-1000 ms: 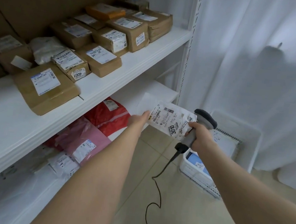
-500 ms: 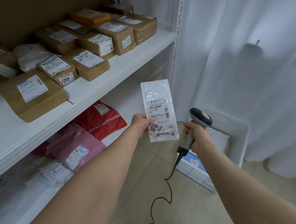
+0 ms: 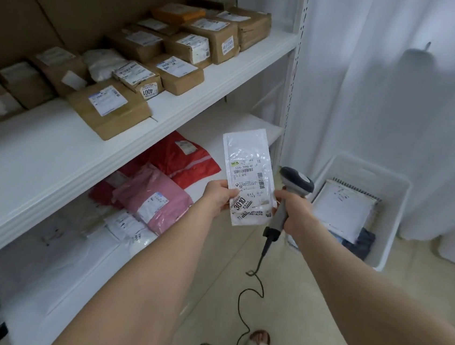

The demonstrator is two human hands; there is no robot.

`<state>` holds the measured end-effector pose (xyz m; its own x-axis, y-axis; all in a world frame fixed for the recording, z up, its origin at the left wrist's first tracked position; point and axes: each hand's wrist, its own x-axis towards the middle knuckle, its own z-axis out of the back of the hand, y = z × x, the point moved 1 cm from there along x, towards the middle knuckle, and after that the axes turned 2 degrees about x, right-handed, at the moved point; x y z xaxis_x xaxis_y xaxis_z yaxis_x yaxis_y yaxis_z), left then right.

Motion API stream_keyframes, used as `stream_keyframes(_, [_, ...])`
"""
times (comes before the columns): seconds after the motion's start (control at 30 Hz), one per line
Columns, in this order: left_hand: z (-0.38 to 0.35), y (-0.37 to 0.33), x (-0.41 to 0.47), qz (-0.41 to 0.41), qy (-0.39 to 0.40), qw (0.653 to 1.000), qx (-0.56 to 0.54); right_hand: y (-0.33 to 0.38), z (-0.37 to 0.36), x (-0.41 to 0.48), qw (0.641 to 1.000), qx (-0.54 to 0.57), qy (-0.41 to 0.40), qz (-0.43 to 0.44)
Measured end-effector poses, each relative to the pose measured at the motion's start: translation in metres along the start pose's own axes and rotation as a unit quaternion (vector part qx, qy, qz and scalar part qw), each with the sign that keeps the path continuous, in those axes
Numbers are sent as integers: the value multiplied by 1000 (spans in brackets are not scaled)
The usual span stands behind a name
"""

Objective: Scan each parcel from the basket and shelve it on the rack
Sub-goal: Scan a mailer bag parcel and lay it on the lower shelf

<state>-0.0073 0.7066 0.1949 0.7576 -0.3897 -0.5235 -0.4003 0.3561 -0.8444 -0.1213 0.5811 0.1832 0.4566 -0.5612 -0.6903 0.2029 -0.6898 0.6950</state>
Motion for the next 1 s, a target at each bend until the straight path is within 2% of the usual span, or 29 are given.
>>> stream_keyframes(0.2, [36,39,-26,27,-18,999,-21,-42,-15,-32,1000,-21,-3,-23])
stream_keyframes(0.37, [88,64,-32,17,-134,990,-28,-74,-51,-46,999,-17,28,-28])
stream_keyframes(0.53, [145,96,-29,47,-162,985,-29,-116,-99,-55,995,-30,68,-64])
stream_keyframes(0.73, [231,153,-12,92,-174,980,-32,-189,-173,-52,993,-65,72,-69])
stream_keyframes(1.0, [329,234,12,135,-243,959,-49,-292,-251,-29,988,-83,78,-103])
